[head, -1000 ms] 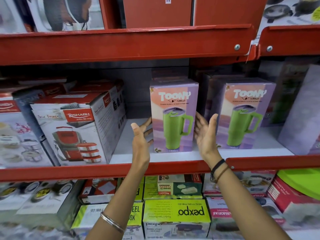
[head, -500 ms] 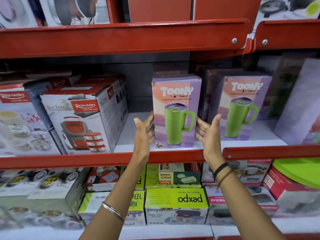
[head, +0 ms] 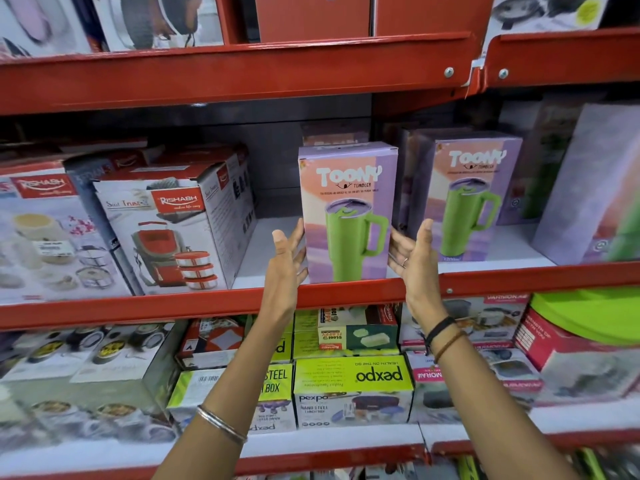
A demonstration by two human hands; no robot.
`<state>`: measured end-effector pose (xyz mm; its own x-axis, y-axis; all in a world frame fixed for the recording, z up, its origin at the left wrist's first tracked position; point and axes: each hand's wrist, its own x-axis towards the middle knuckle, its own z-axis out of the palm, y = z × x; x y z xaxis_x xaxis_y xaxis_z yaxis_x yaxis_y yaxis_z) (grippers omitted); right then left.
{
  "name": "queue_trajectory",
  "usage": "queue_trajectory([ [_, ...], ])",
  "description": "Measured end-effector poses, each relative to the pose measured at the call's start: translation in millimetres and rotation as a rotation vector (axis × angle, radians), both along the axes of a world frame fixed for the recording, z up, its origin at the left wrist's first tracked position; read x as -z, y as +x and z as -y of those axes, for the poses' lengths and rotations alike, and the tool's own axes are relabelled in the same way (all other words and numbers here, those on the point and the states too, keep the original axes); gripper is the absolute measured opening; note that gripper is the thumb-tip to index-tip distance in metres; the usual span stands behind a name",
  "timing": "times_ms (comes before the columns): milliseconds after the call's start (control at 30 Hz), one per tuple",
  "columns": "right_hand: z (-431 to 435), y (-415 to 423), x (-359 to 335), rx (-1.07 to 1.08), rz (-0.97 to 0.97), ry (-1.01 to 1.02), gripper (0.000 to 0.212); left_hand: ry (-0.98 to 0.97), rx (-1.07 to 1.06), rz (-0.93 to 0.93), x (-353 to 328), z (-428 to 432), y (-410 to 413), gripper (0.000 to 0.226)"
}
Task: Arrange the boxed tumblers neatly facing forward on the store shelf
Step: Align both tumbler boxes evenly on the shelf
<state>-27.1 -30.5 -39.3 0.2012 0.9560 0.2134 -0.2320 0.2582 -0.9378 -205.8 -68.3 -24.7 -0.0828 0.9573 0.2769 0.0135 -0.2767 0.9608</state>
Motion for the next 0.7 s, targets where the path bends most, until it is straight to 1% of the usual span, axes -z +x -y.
queue_trajectory([
  [67, 1.4, 1.4, 0.4, -0.016, -0.004, 0.009, 0.083, 0.022, -0.073, -0.002, 4.6, -0.4, 3.9, 0.076],
  [133, 3.8, 7.1, 1.7, 0.01, -0.02, 0.022, 0.091, 0.096, -0.222, 0.014, 11.5, 2.8, 13.0, 0.068],
  [167, 5.1, 11.9, 1.8, 0.038, -0.028, 0.037, 0.089, 0.162, -0.304, 0.031, 14.2, 6.4, 19.6, 0.063],
  [233, 7.2, 26.0, 1.6, 0.104, -0.053, 0.075, 0.076, 0.344, -0.411, 0.048, 16.0, 17.8, 37.8, 0.051],
  [300, 9.4, 44.5, -1.0, 0.161, -0.091, 0.1, 0.066, 0.491, -0.374, 0.031, 14.4, 29.5, 61.7, 0.046],
  [367, 8.3, 66.6, -3.5, 0.219, -0.101, 0.117, 0.063, 0.541, -0.263, 0.024, 11.9, 33.3, 89.8, 0.044],
  [433, 6.0, 90.5, -6.8, 0.266, -0.109, 0.112, 0.062, 0.525, -0.183, 0.025, 9.0, 28.8, 118.5, 0.043],
  [500, -0.5, 115.8, -9.3, 0.304, -0.121, 0.1, 0.061, 0.452, -0.143, 0.029, 7.1, 17.4, 145.7, 0.044],
  [633, -24.6, 155.8, -16.6, 0.319, -0.088, 0.078, 0.058, 0.208, -0.071, 0.031, 3.1, -24.4, 188.0, 0.057],
  [700, -41.5, 168.9, -18.4, 0.312, -0.05, 0.044, 0.06, 0.081, -0.104, 0.048, -3.5, -48.7, 200.3, 0.063],
])
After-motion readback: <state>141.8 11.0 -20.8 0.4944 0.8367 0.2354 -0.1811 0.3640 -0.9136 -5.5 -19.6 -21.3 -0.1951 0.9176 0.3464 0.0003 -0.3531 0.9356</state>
